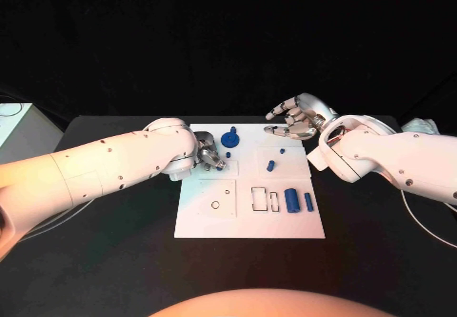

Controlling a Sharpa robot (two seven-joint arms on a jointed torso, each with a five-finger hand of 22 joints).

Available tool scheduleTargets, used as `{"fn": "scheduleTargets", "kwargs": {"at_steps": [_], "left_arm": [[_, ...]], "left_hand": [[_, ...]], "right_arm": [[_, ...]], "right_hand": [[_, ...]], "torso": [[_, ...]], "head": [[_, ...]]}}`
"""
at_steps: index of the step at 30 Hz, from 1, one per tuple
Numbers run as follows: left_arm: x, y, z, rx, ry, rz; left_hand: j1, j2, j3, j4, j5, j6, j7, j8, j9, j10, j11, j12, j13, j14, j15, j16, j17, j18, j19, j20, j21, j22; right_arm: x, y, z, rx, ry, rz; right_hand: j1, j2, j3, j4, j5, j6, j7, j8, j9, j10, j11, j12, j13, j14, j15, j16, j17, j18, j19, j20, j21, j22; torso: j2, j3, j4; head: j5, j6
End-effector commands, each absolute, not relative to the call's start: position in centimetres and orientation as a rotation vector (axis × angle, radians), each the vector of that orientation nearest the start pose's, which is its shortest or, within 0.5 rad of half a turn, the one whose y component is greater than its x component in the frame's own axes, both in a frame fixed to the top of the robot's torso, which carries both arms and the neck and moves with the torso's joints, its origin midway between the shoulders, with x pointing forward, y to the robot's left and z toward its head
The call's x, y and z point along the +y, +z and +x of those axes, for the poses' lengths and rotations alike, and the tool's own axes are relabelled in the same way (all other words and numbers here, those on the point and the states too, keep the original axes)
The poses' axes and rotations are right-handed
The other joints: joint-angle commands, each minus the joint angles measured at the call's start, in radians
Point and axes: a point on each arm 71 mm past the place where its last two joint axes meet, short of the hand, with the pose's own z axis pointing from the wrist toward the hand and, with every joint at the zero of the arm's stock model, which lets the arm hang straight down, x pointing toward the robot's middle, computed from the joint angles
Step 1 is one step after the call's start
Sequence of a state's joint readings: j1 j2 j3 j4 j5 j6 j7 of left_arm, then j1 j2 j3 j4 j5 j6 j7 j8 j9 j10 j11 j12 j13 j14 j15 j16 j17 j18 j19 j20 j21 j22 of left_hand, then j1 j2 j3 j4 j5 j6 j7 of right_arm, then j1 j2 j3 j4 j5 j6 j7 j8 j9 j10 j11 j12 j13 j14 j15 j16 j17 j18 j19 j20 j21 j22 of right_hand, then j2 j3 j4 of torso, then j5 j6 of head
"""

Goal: Assemble the parts on the task board

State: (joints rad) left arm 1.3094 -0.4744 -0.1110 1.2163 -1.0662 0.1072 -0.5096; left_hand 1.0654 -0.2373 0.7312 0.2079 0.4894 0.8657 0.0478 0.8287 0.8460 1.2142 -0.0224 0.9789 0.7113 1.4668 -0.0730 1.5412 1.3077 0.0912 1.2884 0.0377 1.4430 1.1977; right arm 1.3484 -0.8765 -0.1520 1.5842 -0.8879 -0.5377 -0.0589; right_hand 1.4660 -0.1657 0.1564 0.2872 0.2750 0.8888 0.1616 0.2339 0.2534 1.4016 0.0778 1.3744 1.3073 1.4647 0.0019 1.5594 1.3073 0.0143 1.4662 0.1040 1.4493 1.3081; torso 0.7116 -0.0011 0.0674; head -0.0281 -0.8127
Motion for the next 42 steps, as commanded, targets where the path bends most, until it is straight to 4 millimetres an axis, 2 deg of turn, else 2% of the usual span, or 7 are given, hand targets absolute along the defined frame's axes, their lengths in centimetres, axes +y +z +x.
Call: {"fn": "scheduleTargets", "kwargs": {"at_steps": [1,16,20,23,25,33,42], "left_arm": [[10.9,-21.3,53.0,2.31,-0.408,-0.037],[10.6,-21.3,53.2,2.312,-0.403,-0.037],[10.6,-21.3,53.2,2.313,-0.403,-0.036],[10.7,-21.3,53.2,2.313,-0.403,-0.037],[10.8,-21.3,53.2,2.313,-0.402,-0.038],[11.2,-21.3,53.3,2.309,-0.398,-0.045],[11.6,-21.3,53.3,2.3,-0.394,-0.057]], "left_hand": [[-0.001,0.01,0.237,-0.243,0.003,0.004,0.0,-0.003,0.0,-0.007,-0.003,-0.003,-0.003,0.086,-0.007,0.002,0.21,-0.008,0.006,-0.003,0.004,-0.002],[-0.014,0.014,0.225,-0.235,-0.008,0.001,0.002,-0.007,0.002,-0.007,-0.001,-0.006,-0.006,0.084,-0.005,0.0,0.207,-0.007,0.001,-0.002,0.002,-0.006],[-0.037,0.006,0.176,-0.218,-0.016,-0.005,-0.005,-0.01,0.009,-0.001,-0.004,-0.005,-0.009,0.084,-0.005,0.0,0.207,-0.007,-0.004,0.001,-0.004,-0.01],[-0.062,0.003,0.091,-0.18,-0.023,0.006,-0.016,-0.019,0.009,0.001,-0.011,-0.002,-0.009,0.083,-0.01,-0.001,0.205,-0.006,-0.007,0.001,-0.013,-0.016],[-0.064,0.004,0.068,-0.17,-0.023,0.009,-0.017,-0.023,0.007,0.0,-0.012,-0.001,-0.008,0.083,-0.011,-0.002,0.203,-0.007,-0.006,0.0,-0.014,-0.016],[-0.087,0.003,-0.12,-0.08,-0.027,0.032,-0.017,-0.04,0.006,-0.004,-0.011,0.006,-0.004,0.083,-0.011,-0.003,0.204,-0.007,-0.001,-0.001,-0.022,-0.018],[-0.08,0.009,-0.197,-0.031,-0.028,0.037,-0.017,-0.046,0.009,-0.005,-0.011,0.009,-0.002,0.083,-0.011,-0.003,0.205,-0.007,0.001,-0.001,-0.024,-0.018]], "right_arm": [[-21.3,-14.7,49.0,1.587,0.863,0.37],[-21.2,-14.7,49.0,1.588,0.865,0.368],[-21.3,-14.7,49.0,1.587,0.864,0.368],[-21.3,-14.7,49.0,1.587,0.864,0.369],[-21.3,-14.7,49.0,1.587,0.864,0.369],[-21.4,-14.7,49.0,1.585,0.862,0.37],[-21.5,-14.7,49.0,1.585,0.861,0.371]], "right_hand": [[-0.007,-0.001,0.007,0.0,0.007,0.005,0.002,0.005,-0.001,-0.008,0.001,-0.005,0.087,0.096,0.002,-0.007,0.226,0.017,0.043,0.003,-0.006,0.184],[-0.011,-0.002,0.01,0.0,0.007,0.005,0.002,0.005,-0.002,-0.008,0.001,-0.005,0.087,0.096,0.002,-0.007,0.225,0.017,0.043,0.003,-0.007,0.183],[-0.012,-0.002,0.01,0.0,0.007,0.005,0.002,0.005,-0.002,-0.01,0.001,-0.007,0.085,0.096,0.002,-0.008,0.224,0.018,0.041,0.003,-0.011,0.181],[-0.012,-0.002,0.01,0.0,0.007,0.005,0.002,0.005,-0.002,-0.01,0.001,-0.007,0.085,0.096,0.002,-0.008,0.224,0.018,0.041,0.003,-0.011,0.181],[-0.014,-0.002,0.01,0.001,0.007,0.004,0.002,0.004,-0.003,-0.012,0.001,-0.009,0.083,0.095,0.002,-0.009,0.223,0.018,0.041,0.003,-0.011,0.181],[-0.017,-0.002,0.011,0.001,0.006,0.003,0.002,0.004,-0.003,-0.013,0.001,-0.01,0.082,0.094,0.003,-0.011,0.217,0.019,0.039,0.003,-0.015,0.178],[-0.021,-0.002,0.011,0.002,0.005,0.003,0.002,0.004,-0.004,-0.014,0.002,-0.012,0.081,0.093,0.003,-0.012,0.215,0.019,0.038,0.003,-0.018,0.176]], "torso": [[0.0,0.0003,0.0009],[-0.001,-0.0003,0.0012],[-0.001,-0.0004,0.0019],[-0.001,-0.0006,0.0024],[-0.001,-0.0012,0.0028],[-0.001,-0.0009,0.0015],[0.0,-0.0011,0.0021]], "head": [[-0.002,-0.001],[-0.002,-0.004],[-0.003,-0.005],[-0.003,-0.004],[-0.004,-0.005],[-0.002,-0.005],[-0.004,-0.005]]}}
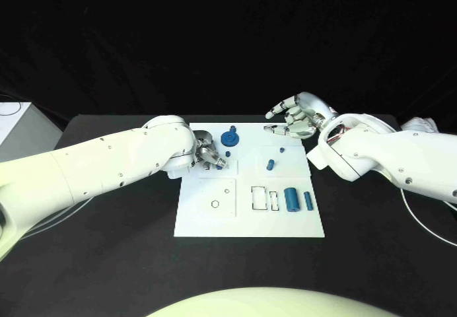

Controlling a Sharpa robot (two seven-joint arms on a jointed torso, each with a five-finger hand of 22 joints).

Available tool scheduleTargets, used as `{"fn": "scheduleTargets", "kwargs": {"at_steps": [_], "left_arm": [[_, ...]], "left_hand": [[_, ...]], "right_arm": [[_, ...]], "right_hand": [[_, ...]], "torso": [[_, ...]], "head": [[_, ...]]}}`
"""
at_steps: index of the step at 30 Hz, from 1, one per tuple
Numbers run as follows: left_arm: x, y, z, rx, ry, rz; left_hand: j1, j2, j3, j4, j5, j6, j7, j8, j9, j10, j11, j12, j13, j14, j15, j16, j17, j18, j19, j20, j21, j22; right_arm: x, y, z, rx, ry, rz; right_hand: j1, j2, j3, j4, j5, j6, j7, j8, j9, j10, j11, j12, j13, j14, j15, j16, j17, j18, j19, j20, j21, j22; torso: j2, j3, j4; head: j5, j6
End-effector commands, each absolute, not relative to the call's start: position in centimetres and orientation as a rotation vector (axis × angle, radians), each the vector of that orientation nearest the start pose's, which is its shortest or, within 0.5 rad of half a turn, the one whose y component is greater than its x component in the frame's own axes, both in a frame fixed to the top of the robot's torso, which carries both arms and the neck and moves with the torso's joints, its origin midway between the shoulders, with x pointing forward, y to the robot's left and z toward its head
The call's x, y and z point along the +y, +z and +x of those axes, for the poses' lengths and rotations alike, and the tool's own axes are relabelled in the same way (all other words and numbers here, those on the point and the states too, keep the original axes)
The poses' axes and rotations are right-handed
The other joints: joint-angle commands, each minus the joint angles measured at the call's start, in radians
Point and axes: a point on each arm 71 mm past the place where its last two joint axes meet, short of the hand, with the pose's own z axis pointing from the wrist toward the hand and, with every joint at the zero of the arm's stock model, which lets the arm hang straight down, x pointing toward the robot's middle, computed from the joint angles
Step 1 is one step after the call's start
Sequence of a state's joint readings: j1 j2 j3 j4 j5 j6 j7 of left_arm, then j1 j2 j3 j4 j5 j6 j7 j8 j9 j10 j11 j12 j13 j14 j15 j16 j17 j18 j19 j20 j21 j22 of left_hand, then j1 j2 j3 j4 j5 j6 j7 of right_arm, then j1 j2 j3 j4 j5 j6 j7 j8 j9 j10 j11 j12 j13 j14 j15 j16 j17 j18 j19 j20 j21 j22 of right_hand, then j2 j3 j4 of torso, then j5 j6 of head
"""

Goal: Assemble the parts on the task board

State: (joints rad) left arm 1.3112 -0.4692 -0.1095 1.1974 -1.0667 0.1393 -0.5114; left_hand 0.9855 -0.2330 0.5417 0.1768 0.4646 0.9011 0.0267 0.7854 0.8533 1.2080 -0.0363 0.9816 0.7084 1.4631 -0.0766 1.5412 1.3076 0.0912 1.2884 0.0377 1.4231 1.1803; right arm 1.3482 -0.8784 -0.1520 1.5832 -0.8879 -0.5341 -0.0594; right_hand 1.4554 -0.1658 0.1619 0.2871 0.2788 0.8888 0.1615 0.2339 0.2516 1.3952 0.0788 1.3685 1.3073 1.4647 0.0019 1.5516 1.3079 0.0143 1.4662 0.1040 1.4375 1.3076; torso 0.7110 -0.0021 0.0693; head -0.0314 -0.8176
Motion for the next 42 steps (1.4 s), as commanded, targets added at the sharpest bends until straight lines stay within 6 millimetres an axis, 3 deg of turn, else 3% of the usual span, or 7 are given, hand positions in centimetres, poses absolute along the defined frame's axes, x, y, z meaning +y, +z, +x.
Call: {"fn": "scheduleTargets", "kwargs": {"at_steps": [1,15,20,23,26,35,42], "left_arm": [[11.7,-21.3,53.3,2.298,-0.393,-0.059],[12.3,-21.2,53.3,2.283,-0.39,-0.076],[12.4,-20.8,53.1,2.269,-0.412,-0.09],[12.3,-20.3,53.0,2.257,-0.436,-0.107],[12.3,-20.0,53.0,2.245,-0.455,-0.118],[12.5,-18.3,52.8,2.206,-0.516,-0.16],[13.8,-16.6,53.2,2.189,-0.554,-0.209]], "left_hand": [[0.001,0.005,-0.015,0.005,-0.003,0.002,0.004,-0.003,0.002,0.002,0.003,0.007,0.001,0.087,-0.007,-0.002,0.206,-0.007,0.001,-0.001,-0.004,0.0],[0.006,0.007,-0.073,0.065,-0.02,0.006,0.004,-0.006,0.006,0.005,0.003,0.014,0.006,0.089,-0.008,0.0,0.211,-0.008,0.006,-0.001,-0.004,0.005],[0.02,0.006,-0.127,0.114,-0.134,0.008,0.006,-0.009,0.01,0.004,0.004,0.015,0.004,0.089,-0.006,0.0,0.211,-0.008,0.007,0.0,-0.005,0.006],[0.012,0.007,-0.154,0.115,-0.184,0.008,0.007,-0.012,0.011,0.002,0.005,0.015,0.002,0.089,-0.005,-0.001,0.21,-0.008,0.007,0.001,-0.005,0.006],[0.005,0.013,-0.171,0.116,-0.206,0.008,0.007,-0.014,0.011,0.002,0.006,0.016,0.002,0.088,-0.005,-0.002,0.209,-0.008,0.007,0.001,-0.006,0.006],[0.005,0.019,-0.181,0.115,-0.213,0.002,0.008,-0.018,0.011,-0.009,0.007,0.006,-0.013,0.084,-0.004,-0.009,0.196,-0.005,-0.004,0.002,-0.012,-0.009],[0.04,0.031,-0.209,0.114,-0.208,-0.048,0.032,-0.049,0.006,-0.077,0.029,-0.038,-0.07,0.058,0.014,-0.045,0.138,0.009,-0.061,0.014,-0.048,-0.078]], "right_arm": [[-21.5,-14.7,49.0,1.585,0.861,0.371],[-21.6,-14.7,49.0,1.584,0.86,0.374],[-21.7,-14.7,49.0,1.581,0.859,0.376],[-21.7,-14.7,49.1,1.58,0.857,0.378],[-21.8,-14.7,49.1,1.579,0.856,0.378],[-22.0,-14.8,49.2,1.579,0.85,0.382],[-22.2,-14.9,49.2,1.579,0.846,0.385]], "right_hand": [[-0.01,-0.002,0.005,0.002,0.002,0.003,0.003,0.004,-0.002,-0.007,0.001,-0.006,0.081,0.093,0.003,-0.004,0.215,0.02,0.038,0.003,-0.007,0.177],[-0.032,0.0,0.007,0.003,-0.011,0.002,0.002,0.004,-0.004,-0.007,0.001,-0.006,0.08,0.093,0.003,-0.005,0.214,0.02,0.037,0.004,-0.009,0.176],[-0.036,0.001,0.007,0.003,-0.014,0.002,0.002,0.004,-0.004,-0.007,0.001,-0.006,0.08,0.093,0.003,-0.006,0.213,0.02,0.037,0.004,-0.01,0.175],[-0.039,0.002,0.007,0.003,-0.016,0.002,0.002,0.005,-0.004,-0.007,0.001,-0.005,0.08,0.093,0.003,-0.006,0.213,0.02,0.037,0.004,-0.011,0.175],[-0.043,0.002,0.007,0.003,-0.018,0.002,0.002,0.005,-0.005,-0.007,0.001,-0.005,0.079,0.093,0.003,-0.006,0.213,0.02,0.037,0.004,-0.01,0.176],[-0.044,0.002,0.007,0.003,-0.019,0.001,0.002,0.005,-0.005,-0.007,0.001,-0.005,0.079,0.093,0.003,-0.006,0.213,0.02,0.037,0.004,-0.011,0.175],[-0.044,0.002,0.007,0.003,-0.019,0.001,0.002,0.005,-0.005,-0.007,0.001,-0.005,0.079,0.093,0.003,-0.006,0.213,0.02,0.037,0.004,-0.011,0.175]], "torso": [[0.0,-0.0001,0.0002],[0.0,-0.0001,0.0003],[-0.001,-0.0004,0.0004],[0.0,-0.0006,0.0003],[-0.001,-0.0002,-0.0003],[-0.001,0.0005,0.0015],[-0.001,0.0013,0.0019]], "head": [[-0.001,0.0],[-0.002,0.004],[-0.003,0.005],[-0.003,0.007],[-0.003,0.009],[-0.005,0.014],[-0.005,0.025]]}}
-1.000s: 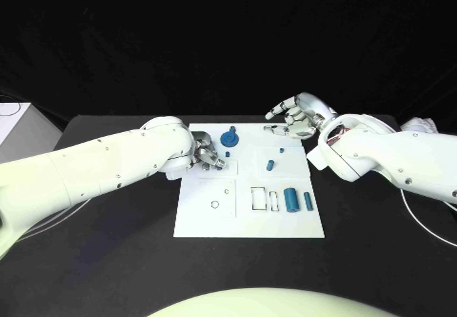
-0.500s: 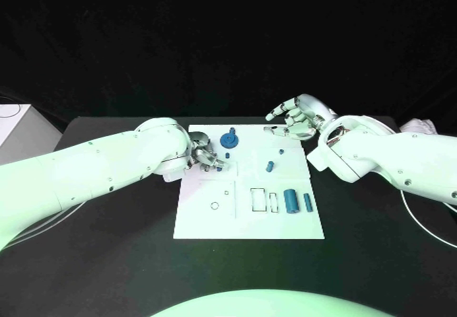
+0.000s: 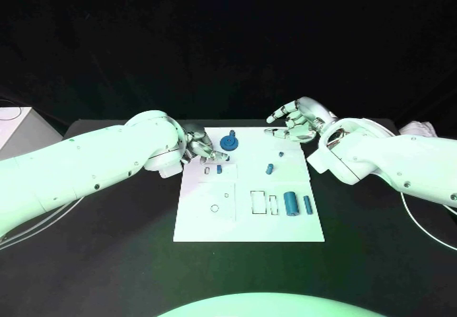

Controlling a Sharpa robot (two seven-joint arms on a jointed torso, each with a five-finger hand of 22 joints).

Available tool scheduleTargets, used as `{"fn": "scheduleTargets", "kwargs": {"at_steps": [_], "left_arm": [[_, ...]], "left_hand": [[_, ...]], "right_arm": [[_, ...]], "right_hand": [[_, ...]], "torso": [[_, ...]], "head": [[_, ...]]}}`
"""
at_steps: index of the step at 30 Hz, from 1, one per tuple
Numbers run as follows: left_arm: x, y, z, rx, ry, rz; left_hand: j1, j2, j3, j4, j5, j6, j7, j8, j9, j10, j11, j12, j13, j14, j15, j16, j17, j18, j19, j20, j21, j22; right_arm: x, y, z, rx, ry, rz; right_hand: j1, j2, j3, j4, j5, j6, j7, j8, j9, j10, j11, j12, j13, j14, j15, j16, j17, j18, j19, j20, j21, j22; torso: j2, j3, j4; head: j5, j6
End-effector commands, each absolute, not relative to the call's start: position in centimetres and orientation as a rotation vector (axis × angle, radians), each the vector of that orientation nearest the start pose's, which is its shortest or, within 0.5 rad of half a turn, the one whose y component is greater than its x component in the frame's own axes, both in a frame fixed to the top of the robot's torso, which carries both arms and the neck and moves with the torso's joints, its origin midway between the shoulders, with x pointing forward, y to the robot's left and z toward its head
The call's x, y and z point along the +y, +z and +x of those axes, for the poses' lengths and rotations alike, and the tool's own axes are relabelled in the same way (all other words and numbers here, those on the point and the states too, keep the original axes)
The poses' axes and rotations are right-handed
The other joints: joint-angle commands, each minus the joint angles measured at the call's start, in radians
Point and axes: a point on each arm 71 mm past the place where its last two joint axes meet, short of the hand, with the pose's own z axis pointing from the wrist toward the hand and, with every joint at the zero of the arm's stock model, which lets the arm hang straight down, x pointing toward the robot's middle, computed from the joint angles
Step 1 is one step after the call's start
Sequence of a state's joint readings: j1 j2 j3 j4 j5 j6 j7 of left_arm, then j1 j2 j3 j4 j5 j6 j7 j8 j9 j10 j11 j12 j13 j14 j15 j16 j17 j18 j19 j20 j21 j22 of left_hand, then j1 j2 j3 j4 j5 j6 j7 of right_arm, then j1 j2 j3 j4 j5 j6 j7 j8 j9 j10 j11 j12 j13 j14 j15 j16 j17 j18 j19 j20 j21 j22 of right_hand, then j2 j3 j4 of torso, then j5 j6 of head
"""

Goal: Assemble the parts on the task board

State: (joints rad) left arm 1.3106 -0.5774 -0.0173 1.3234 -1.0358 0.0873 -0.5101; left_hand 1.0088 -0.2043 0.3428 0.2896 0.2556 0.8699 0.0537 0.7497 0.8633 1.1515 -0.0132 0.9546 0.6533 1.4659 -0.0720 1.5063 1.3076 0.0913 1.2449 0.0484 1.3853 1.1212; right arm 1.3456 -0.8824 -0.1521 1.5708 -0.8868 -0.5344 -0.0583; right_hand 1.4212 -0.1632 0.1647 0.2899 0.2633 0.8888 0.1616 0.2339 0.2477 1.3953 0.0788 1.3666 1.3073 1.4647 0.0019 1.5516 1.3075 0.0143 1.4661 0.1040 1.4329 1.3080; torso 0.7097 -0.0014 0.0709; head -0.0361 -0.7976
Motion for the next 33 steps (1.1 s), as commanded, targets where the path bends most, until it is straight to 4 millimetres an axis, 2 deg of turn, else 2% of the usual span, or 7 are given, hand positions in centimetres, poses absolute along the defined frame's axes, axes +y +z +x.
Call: {"fn": "scheduleTargets", "kwargs": {"at_steps": [1,4,6,10,16,25,33], "left_arm": [[14.1,-16.4,53.3,2.188,-0.554,-0.219],[15.0,-16.0,54.0,2.184,-0.552,-0.249],[15.8,-15.7,54.6,2.176,-0.547,-0.273],[16.7,-15.3,55.6,2.16,-0.537,-0.304],[17.7,-14.4,57.5,2.122,-0.512,-0.342],[17.6,-13.8,59.3,2.103,-0.486,-0.359],[17.0,-14.1,60.1,2.137,-0.478,-0.355]], "left_hand": [[0.025,0.005,-0.013,0.002,0.003,-0.024,0.009,-0.02,-0.007,-0.031,0.009,-0.016,-0.023,0.051,0.013,-0.016,0.13,0.011,-0.026,0.005,-0.016,-0.03],[0.054,0.011,-0.017,0.002,0.008,-0.04,0.02,-0.038,-0.015,-0.06,0.019,-0.027,-0.038,0.036,0.022,-0.034,0.101,0.018,-0.055,0.014,-0.036,-0.066],[0.078,0.019,-0.017,0.001,0.012,-0.062,0.033,-0.067,-0.035,-0.076,0.03,-0.027,-0.038,0.027,0.032,-0.045,0.084,0.021,-0.066,0.021,-0.045,-0.08],[0.102,0.022,-0.017,0.002,0.013,-0.075,0.043,-0.091,-0.054,-0.089,0.039,-0.024,-0.038,0.024,0.039,-0.047,0.079,0.022,-0.068,0.028,-0.049,-0.083],[0.103,0.022,-0.018,0.002,0.013,-0.076,0.045,-0.094,-0.057,-0.09,0.04,-0.024,-0.038,0.024,0.04,-0.049,0.077,0.022,-0.068,0.028,-0.049,-0.084],[0.106,0.024,-0.019,0.002,0.013,-0.079,0.048,-0.102,-0.064,-0.095,0.043,-0.023,-0.038,0.024,0.043,-0.047,0.079,0.022,-0.066,0.03,-0.049,-0.082],[0.105,0.025,-0.022,0.003,0.01,-0.081,0.051,-0.108,-0.07,-0.101,0.046,-0.023,-0.038,0.024,0.046,-0.047,0.079,0.022,-0.068,0.033,-0.051,-0.085]], "right_arm": [[-22.2,-14.9,49.3,1.579,0.845,0.386],[-22.3,-14.9,49.3,1.579,0.843,0.387],[-22.3,-14.9,49.3,1.578,0.841,0.388],[-22.4,-14.9,49.4,1.577,0.84,0.389],[-22.4,-15.0,49.4,1.577,0.841,0.389],[-22.3,-15.0,49.4,1.577,0.845,0.387],[-22.1,-14.9,49.3,1.576,0.849,0.385]], "right_hand": [[-0.01,0.0,0.004,0.001,-0.003,0.001,0.002,0.005,-0.001,-0.007,0.001,-0.004,0.079,0.093,0.003,-0.006,0.213,0.02,0.037,0.004,-0.007,0.174],[-0.013,0.001,0.005,0.0,-0.004,0.001,0.002,0.005,-0.001,-0.008,0.001,-0.004,0.079,0.093,0.003,-0.006,0.214,0.02,0.036,0.004,-0.007,0.174],[-0.013,0.001,0.005,0.0,-0.004,0.001,0.002,0.005,-0.001,-0.008,0.001,-0.004,0.079,0.093,0.003,-0.006,0.214,0.02,0.036,0.004,-0.007,0.174],[-0.013,0.001,0.005,0.0,-0.004,0.001,0.002,0.005,-0.001,-0.008,0.001,-0.004,0.079,0.093,0.003,-0.006,0.214,0.02,0.036,0.004,-0.007,0.174],[-0.013,0.002,0.006,-0.001,-0.002,0.001,0.002,0.005,-0.002,-0.008,0.0,-0.005,0.078,0.093,0.003,-0.006,0.213,0.021,0.036,0.004,-0.008,0.173],[-0.013,0.002,0.007,-0.001,0.0,0.001,0.002,0.005,-0.002,-0.008,0.0,-0.004,0.078,0.093,0.003,-0.006,0.213,0.021,0.036,0.004,-0.008,0.174],[-0.013,0.002,0.007,-0.001,0.0,0.001,0.002,0.005,-0.002,-0.008,0.0,-0.004,0.078,0.093,0.003,-0.006,0.213,0.021,0.036,0.004,-0.008,0.174]], "torso": [[0.0,0.0005,0.0005],[-0.001,0.0008,0.0001],[0.001,0.0001,-0.0006],[0.004,-0.0014,-0.0039],[0.011,-0.0015,-0.0078],[0.022,-0.0025,-0.008],[0.034,-0.0044,-0.0123]], "head": [[-0.001,0.006],[0.0,0.011],[0.002,0.017],[0.002,0.026],[0.008,0.041],[0.014,0.05],[0.016,0.058]]}}
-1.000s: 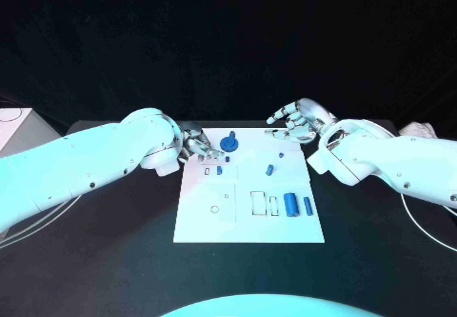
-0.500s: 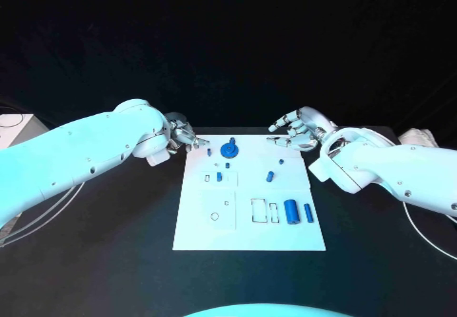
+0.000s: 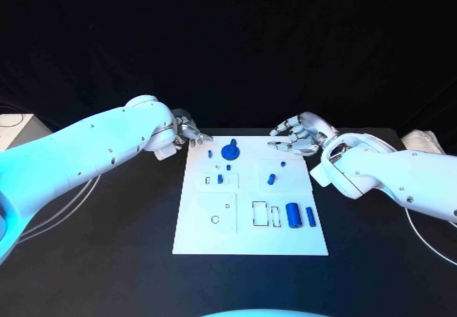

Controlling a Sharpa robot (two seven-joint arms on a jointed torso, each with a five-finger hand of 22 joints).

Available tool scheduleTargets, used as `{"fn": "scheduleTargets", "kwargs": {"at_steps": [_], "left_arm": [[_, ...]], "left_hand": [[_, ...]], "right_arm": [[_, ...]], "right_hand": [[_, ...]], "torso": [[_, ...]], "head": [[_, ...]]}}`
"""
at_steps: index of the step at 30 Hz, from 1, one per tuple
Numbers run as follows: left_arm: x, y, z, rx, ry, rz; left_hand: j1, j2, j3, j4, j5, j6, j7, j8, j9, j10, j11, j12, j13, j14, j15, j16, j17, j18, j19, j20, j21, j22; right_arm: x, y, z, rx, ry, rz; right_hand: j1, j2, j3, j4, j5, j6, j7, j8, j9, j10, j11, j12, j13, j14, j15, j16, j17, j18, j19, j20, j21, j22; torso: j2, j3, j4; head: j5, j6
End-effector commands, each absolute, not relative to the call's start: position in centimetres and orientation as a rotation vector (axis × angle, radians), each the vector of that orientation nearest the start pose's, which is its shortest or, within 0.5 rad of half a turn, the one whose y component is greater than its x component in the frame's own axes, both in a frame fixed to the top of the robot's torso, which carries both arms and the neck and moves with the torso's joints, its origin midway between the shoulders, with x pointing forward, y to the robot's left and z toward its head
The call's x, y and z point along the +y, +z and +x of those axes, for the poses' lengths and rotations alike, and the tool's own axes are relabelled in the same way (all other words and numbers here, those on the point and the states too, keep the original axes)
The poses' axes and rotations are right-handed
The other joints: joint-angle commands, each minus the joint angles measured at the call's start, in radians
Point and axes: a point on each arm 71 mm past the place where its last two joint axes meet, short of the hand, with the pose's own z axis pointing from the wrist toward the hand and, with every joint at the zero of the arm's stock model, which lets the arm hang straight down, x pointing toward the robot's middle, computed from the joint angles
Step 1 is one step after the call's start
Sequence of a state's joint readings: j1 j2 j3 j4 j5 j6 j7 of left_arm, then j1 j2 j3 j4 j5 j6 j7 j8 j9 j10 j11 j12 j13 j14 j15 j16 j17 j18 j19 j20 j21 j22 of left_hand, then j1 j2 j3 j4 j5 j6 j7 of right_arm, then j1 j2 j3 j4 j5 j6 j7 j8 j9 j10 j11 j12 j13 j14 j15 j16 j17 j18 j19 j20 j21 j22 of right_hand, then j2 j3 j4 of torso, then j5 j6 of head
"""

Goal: Assemble the parts on the task board

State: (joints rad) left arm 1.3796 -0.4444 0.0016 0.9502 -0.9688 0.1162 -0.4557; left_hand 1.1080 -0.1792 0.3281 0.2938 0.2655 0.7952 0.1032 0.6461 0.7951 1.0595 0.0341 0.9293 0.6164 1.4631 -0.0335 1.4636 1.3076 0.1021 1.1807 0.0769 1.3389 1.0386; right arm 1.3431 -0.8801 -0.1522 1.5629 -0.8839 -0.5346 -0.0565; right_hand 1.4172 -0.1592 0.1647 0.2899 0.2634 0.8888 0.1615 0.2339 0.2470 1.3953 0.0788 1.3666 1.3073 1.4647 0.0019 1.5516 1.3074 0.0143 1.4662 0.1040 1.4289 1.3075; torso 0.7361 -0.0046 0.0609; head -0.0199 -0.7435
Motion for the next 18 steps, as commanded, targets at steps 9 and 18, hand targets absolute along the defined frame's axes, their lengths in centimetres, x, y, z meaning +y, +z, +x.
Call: {"fn": "scheduleTargets", "kwargs": {"at_steps": [9,18], "left_arm": [[16.9,-14.8,60.6,2.179,-0.456,-0.351],[16.4,-15.4,60.7,2.202,-0.452,-0.346]], "left_hand": [[0.003,0.0,-0.011,-0.001,-0.002,-0.007,0.004,-0.007,-0.005,-0.013,0.001,0.002,-0.002,0.028,0.009,-0.002,0.081,0.011,-0.003,0.006,-0.004,-0.001],[0.002,-0.001,-0.013,-0.001,-0.003,-0.006,0.004,-0.008,-0.007,-0.014,0.001,0.002,-0.002,0.029,0.01,0.0,0.085,0.011,-0.002,0.006,-0.003,0.001]], "right_arm": [[-21.9,-14.9,49.2,1.57,0.855,0.383],[-21.8,-14.7,49.1,1.555,0.863,0.383]], "right_hand": [[-0.009,-0.002,0.007,-0.001,0.0,0.001,0.002,0.005,-0.001,-0.008,0.0,-0.004,0.078,0.093,0.003,-0.006,0.213,0.021,0.036,0.004,-0.004,0.174],[-0.011,-0.001,0.008,-0.002,0.004,0.0,0.002,0.005,-0.002,-0.009,0.0,-0.005,0.077,0.092,0.002,-0.007,0.212,0.021,0.036,0.004,-0.005,0.173]], "torso": [[0.016,-0.0013,-0.0064],[0.015,-0.0014,-0.0067]], "head": [[0.005,0.007],[0.003,0.004]]}}
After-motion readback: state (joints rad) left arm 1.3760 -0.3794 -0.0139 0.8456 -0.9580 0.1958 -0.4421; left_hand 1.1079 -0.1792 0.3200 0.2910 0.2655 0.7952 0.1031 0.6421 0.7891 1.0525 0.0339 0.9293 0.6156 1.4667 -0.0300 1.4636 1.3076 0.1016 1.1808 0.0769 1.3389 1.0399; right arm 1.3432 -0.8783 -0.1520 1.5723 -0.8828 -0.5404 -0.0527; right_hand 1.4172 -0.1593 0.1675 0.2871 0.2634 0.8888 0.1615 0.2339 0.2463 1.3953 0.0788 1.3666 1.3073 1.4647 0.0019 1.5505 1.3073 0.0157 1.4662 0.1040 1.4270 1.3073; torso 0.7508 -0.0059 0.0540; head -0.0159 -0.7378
